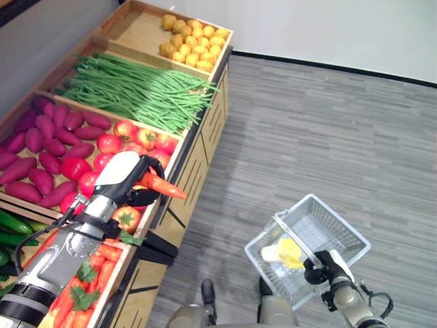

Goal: Get the vegetables into the basket

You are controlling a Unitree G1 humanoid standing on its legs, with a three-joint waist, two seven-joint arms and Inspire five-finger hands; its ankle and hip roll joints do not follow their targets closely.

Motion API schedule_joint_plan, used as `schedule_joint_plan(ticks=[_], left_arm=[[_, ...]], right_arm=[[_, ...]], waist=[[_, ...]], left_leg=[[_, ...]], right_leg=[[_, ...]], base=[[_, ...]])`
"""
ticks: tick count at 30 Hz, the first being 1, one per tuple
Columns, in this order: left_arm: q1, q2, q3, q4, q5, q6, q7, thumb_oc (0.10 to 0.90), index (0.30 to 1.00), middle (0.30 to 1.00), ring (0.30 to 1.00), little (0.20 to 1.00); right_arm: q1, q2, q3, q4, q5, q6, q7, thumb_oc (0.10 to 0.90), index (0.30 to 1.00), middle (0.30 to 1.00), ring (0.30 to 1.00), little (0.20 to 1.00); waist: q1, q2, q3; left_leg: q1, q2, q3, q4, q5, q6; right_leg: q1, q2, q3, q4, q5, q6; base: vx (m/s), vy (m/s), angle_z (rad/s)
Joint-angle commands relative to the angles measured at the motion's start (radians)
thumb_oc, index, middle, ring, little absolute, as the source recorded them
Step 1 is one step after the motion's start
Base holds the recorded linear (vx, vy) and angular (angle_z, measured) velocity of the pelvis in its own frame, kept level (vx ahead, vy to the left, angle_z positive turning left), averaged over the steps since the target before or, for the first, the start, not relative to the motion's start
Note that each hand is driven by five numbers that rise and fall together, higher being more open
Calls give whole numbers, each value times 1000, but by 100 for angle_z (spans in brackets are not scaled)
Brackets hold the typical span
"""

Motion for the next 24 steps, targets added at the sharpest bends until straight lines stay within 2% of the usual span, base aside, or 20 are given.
schedule_joint_plan(ticks=[1,2,8,10,16,24], left_arm=[[-40,33,97,-67,-24,-57,42,400,300,300,300,300],[-36,24,96,-64,-27,-60,41,400,300,300,300,300],[-33,-17,87,-58,-49,-63,36,400,300,300,300,300],[-48,-36,71,-53,-53,-63,31,400,300,300,300,300],[-99,-49,4,-58,-60,-71,13,400,300,300,300,300],[-191,-37,-113,-81,-50,-89,-27,400,300,300,300,300]], right_arm=[[-50,-60,20,-94,1,-78,-47,400,300,300,300,300],[-61,-66,26,-115,-3,-78,-51,400,300,300,300,300],[-78,-99,35,-225,-14,-86,-51,400,300,300,300,300],[-90,-132,35,-311,-20,-96,-51,400,300,300,300,300],[-140,-186,52,-410,-15,-111,-46,400,300,300,300,300],[-186,-200,61,-518,36,-137,-43,400,300,300,300,300]], waist=[[20,-37,-110],[20,-41,-122],[5,-35,-138],[-12,-25,-144],[-31,-9,-155],[-56,3,-175]], left_leg=[[2,11,-52,-4,-51,-87],[6,21,-32,-4,-49,-97],[21,60,-6,-4,-38,-129],[27,77,3,-4,-33,-141],[44,89,20,-4,-36,-148],[59,85,42,-4,-47,-147]], right_leg=[[35,12,162,-168,32,43],[47,17,156,-227,44,46],[97,47,164,-339,72,41],[102,57,169,-348,64,38],[109,64,186,-348,57,37],[102,54,215,-348,66,44]], base=[[49,-189,-22],[41,-171,-33],[29,-148,-30],[24,-121,-27],[10,-41,-12],[4,8,-8]])
